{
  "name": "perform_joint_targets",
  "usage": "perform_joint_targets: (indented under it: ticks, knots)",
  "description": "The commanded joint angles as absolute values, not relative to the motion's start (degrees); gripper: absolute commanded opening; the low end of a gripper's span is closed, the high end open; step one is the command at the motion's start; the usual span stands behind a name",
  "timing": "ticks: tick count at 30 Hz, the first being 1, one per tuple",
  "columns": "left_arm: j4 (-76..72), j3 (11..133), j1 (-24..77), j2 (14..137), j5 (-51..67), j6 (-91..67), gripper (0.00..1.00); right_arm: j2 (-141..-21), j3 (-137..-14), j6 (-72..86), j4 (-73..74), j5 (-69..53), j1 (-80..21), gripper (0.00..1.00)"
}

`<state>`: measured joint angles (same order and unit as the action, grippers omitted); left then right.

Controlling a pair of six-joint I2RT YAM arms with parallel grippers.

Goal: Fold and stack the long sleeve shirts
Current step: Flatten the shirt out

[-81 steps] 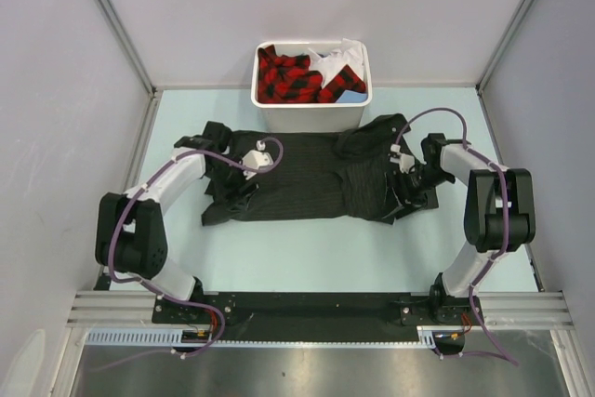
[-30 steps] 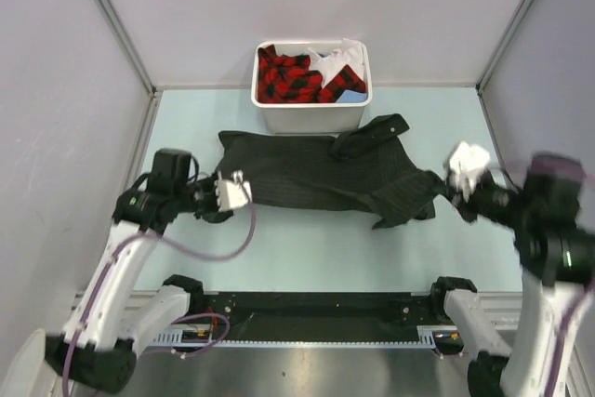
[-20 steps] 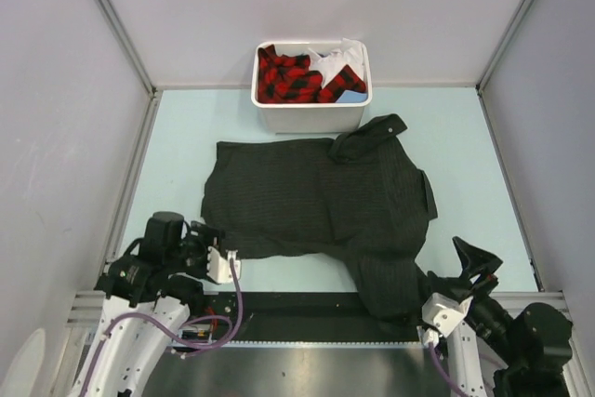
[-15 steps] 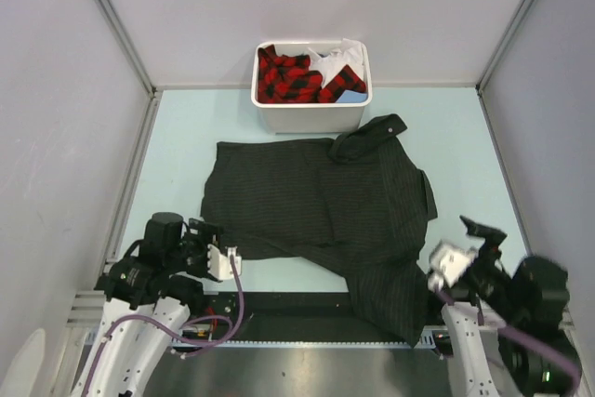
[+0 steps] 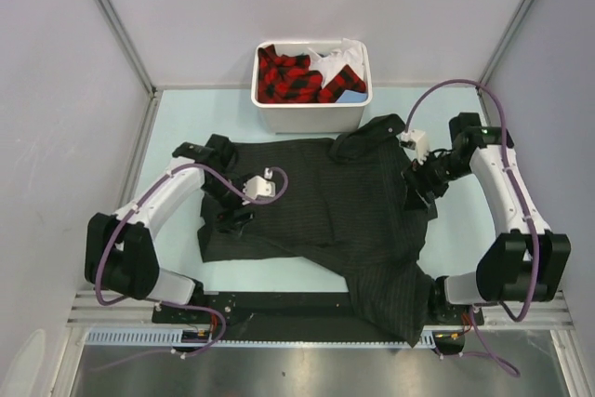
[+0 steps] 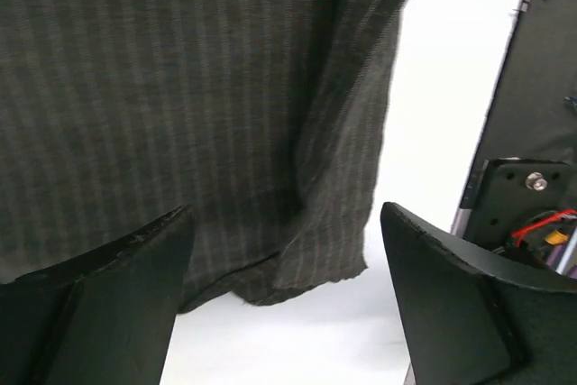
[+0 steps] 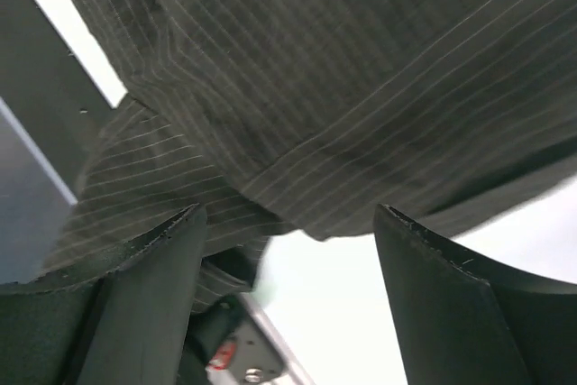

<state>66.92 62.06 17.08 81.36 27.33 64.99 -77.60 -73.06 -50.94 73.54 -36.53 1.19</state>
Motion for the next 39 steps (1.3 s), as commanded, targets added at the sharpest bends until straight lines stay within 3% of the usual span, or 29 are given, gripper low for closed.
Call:
perform_joint_targets:
  ticks: [1, 4, 7, 12, 15, 18, 19, 20, 22, 23, 25, 28, 31, 35, 39]
  knots:
    - [70.8, 59.6, 20.1, 81.9, 28.2, 66.6, 0.88, -80.8, -71.6, -44.6, 72.3, -36.4, 1.2, 0.79]
    - [69.9, 53.7, 24.9, 82.4, 23.3, 67.4, 0.77, -85.1, -67.8, -41.6, 67.9, -34.4, 1.1, 0.79]
    - [69.6, 53.0, 27.4, 82.7, 25.0, 65.7, 0.59, -89.1, -65.2, -37.5, 63.3, -32.2, 1.2, 0.74]
    - [70.2, 49.9, 36.1, 77.1, 22.5, 64.2, 0.2, -93.5, -64.7, -36.5, 61.6, -28.8, 3.9, 0.61]
    - [71.2, 47.7, 44.8, 69.6, 19.8, 63.5, 0.1, -94.5, -64.8, -37.9, 62.7, -26.5, 7.1, 0.56]
    - [73.4, 46.5, 53.9, 65.5, 18.6, 61.0, 0.08, -96.3, -65.0, -38.8, 63.3, -24.3, 10.6, 0.55]
    - [73.9, 46.2, 55.6, 65.2, 18.5, 60.2, 0.09, -97.5, -65.5, -38.9, 63.6, -24.1, 11.5, 0.54]
    - [75.0, 46.1, 58.2, 65.0, 18.2, 59.5, 0.16, -97.8, -65.9, -39.5, 65.0, -24.5, 12.4, 0.54]
    - [75.8, 46.8, 58.7, 63.9, 18.1, 59.2, 0.37, -98.3, -68.2, -40.3, 66.6, -26.6, 15.5, 0.55]
    - [75.7, 47.7, 58.3, 63.3, 18.3, 58.5, 0.53, -99.0, -69.2, -40.4, 67.7, -27.5, 16.6, 0.57]
    - [74.2, 51.3, 55.7, 62.3, 20.3, 56.2, 0.64, -100.1, -71.9, -38.7, 67.1, -29.5, 18.8, 0.61]
    - [72.9, 57.0, 44.2, 65.7, 25.6, 54.5, 0.68, -103.6, -74.0, -34.5, 65.1, -31.6, 19.2, 0.65]
    - [70.8, 62.5, 26.0, 70.9, 30.1, 53.2, 0.72, -106.8, -75.1, -29.7, 61.1, -32.4, 19.2, 0.66]
    - [68.1, 68.4, 15.1, 75.6, 34.0, 50.6, 0.73, -111.1, -76.3, -28.1, 58.8, -34.4, 20.4, 0.66]
    - [65.8, 68.5, 9.6, 77.3, 35.8, 49.2, 0.72, -115.9, -76.8, -31.1, 62.8, -44.8, 23.8, 0.65]
